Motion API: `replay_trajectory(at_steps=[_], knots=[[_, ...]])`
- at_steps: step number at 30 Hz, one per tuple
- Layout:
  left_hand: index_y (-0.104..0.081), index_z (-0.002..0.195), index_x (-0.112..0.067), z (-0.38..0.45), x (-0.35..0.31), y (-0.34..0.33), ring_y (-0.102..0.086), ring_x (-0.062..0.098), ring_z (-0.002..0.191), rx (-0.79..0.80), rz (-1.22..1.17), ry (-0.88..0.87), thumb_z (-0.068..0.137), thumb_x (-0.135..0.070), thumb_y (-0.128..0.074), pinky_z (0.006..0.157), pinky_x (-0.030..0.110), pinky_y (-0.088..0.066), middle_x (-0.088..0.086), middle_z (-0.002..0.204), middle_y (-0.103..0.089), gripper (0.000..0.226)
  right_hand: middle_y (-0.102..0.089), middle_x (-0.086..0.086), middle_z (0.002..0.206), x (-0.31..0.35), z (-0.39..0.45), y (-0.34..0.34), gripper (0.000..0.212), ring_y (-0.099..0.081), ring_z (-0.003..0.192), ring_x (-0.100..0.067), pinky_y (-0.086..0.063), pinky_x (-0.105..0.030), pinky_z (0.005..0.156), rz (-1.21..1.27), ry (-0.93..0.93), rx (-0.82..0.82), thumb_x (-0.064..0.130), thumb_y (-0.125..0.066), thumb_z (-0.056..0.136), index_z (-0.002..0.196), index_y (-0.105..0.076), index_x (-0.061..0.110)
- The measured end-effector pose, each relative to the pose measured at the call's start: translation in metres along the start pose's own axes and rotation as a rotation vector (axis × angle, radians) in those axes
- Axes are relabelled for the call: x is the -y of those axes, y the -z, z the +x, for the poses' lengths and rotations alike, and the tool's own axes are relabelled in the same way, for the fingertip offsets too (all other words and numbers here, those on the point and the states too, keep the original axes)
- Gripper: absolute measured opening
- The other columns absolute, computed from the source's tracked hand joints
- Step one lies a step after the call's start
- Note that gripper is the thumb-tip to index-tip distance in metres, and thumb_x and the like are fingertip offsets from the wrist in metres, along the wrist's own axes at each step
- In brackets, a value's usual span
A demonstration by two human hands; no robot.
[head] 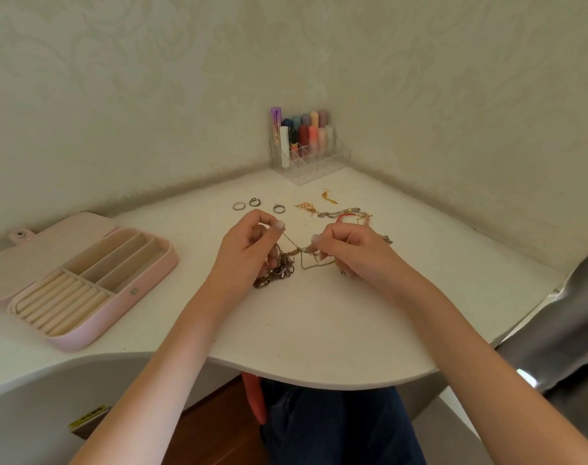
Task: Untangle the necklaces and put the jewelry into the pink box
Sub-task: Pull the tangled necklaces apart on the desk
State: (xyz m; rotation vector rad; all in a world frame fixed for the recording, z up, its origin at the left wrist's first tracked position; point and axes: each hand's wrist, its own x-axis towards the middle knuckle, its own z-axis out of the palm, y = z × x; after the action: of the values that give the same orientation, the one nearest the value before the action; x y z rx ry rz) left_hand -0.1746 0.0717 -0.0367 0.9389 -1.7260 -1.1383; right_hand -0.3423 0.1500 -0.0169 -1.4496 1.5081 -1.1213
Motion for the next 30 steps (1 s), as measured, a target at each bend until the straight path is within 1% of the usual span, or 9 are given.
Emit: replay_trajectory(at_steps=[3, 6, 9, 12, 15, 18, 22, 26, 30], knots=[[-0.053, 0.087, -0.014, 0.001, -0.001, 0.000, -0.058, 0.012, 0.060, -0.022, -0.028, -0.018, 0.091, -0.020, -0.060, 0.055, 0.023, -0.048, 0.004, 0.067, -0.062, 0.011, -0.071, -0.010, 0.094, -0.001, 0.001, 0.000, 0.029, -0.034, 0.047, -0.010, -0.030, -0.023, 0.050, 0.029, 0.023, -0.016, 0.032, -0.057, 0.093, 0.066, -0.059, 0.020], [-0.049, 0.076, -0.015, 0.002, 0.000, -0.001, -0.054, 0.008, 0.067, -0.075, 0.010, -0.058, 0.086, -0.021, -0.068, 0.059, 0.018, -0.048, 0.000, 0.071, -0.056, 0.022, -0.073, -0.003, 0.087, -0.001, 0.002, 0.000, 0.027, -0.034, 0.047, -0.013, -0.030, -0.023, 0.048, 0.068, 0.046, -0.017, 0.030, -0.054, 0.095, 0.072, -0.058, 0.017], [-0.045, 0.066, -0.015, 0.002, -0.003, -0.003, -0.043, 0.002, 0.059, -0.136, 0.100, -0.100, 0.081, -0.022, -0.073, 0.055, 0.012, -0.036, -0.009, 0.062, -0.045, 0.032, -0.071, 0.001, 0.082, -0.001, 0.003, 0.000, 0.025, -0.034, 0.045, -0.012, -0.031, -0.022, 0.048, 0.109, 0.063, -0.009, 0.028, -0.051, 0.097, 0.076, -0.056, 0.016], [-0.051, 0.070, -0.007, -0.001, -0.007, -0.008, -0.054, 0.006, 0.054, -0.032, -0.010, -0.056, 0.081, -0.015, -0.073, 0.054, 0.015, -0.041, 0.001, 0.061, -0.056, 0.026, -0.070, 0.002, 0.080, 0.000, 0.003, 0.000, 0.025, -0.034, 0.042, -0.009, -0.031, -0.025, 0.051, 0.145, 0.065, 0.001, 0.028, -0.048, 0.098, 0.078, -0.053, 0.015], [-0.056, 0.080, -0.003, -0.006, -0.009, -0.013, -0.058, 0.004, 0.056, 0.092, 0.001, -0.038, 0.085, -0.011, -0.068, 0.057, 0.013, -0.043, -0.003, 0.064, -0.065, 0.016, -0.069, 0.004, 0.077, 0.001, 0.003, 0.000, 0.026, -0.032, 0.042, -0.009, -0.029, -0.026, 0.051, 0.177, 0.070, -0.008, 0.028, -0.046, 0.099, 0.077, -0.052, 0.015], [-0.058, 0.088, -0.004, -0.008, -0.011, -0.010, -0.067, 0.019, 0.066, 0.191, -0.095, 0.024, 0.091, -0.007, -0.058, 0.068, 0.025, -0.052, 0.006, 0.068, -0.071, 0.004, -0.070, 0.002, 0.078, 0.001, 0.003, 0.001, 0.027, -0.033, 0.041, -0.009, -0.030, -0.023, 0.049, 0.181, 0.070, -0.018, 0.028, -0.046, 0.099, 0.077, -0.055, 0.015], [-0.063, 0.084, -0.008, -0.008, -0.014, -0.006, -0.060, 0.015, 0.058, 0.256, -0.147, 0.073, 0.089, -0.001, -0.056, 0.063, 0.024, -0.051, 0.003, 0.064, -0.065, 0.012, -0.069, 0.004, 0.073, 0.001, 0.003, 0.003, 0.028, -0.029, 0.043, -0.012, -0.025, -0.020, 0.045, 0.194, 0.056, -0.032, 0.027, -0.047, 0.098, 0.081, -0.059, 0.009], [-0.066, 0.079, -0.015, -0.008, -0.014, -0.004, -0.050, 0.011, 0.054, 0.287, -0.109, 0.044, 0.072, -0.008, -0.061, 0.057, 0.019, -0.045, 0.002, 0.065, -0.058, 0.011, -0.071, -0.001, 0.072, -0.002, 0.003, 0.002, 0.027, -0.024, 0.045, -0.014, -0.023, -0.021, 0.044, 0.207, 0.037, -0.004, 0.027, -0.047, 0.098, 0.079, -0.057, 0.011], [-0.066, 0.079, -0.017, -0.008, -0.013, -0.003, -0.045, 0.007, 0.051, 0.275, -0.048, 0.030, 0.083, 0.005, -0.062, 0.052, 0.015, -0.038, 0.007, 0.069, -0.052, 0.023, -0.064, 0.002, 0.058, -0.003, 0.003, 0.001, 0.026, -0.025, 0.044, -0.012, -0.022, -0.021, 0.044, 0.194, -0.002, 0.014, 0.031, -0.047, 0.098, 0.079, -0.058, 0.017]])
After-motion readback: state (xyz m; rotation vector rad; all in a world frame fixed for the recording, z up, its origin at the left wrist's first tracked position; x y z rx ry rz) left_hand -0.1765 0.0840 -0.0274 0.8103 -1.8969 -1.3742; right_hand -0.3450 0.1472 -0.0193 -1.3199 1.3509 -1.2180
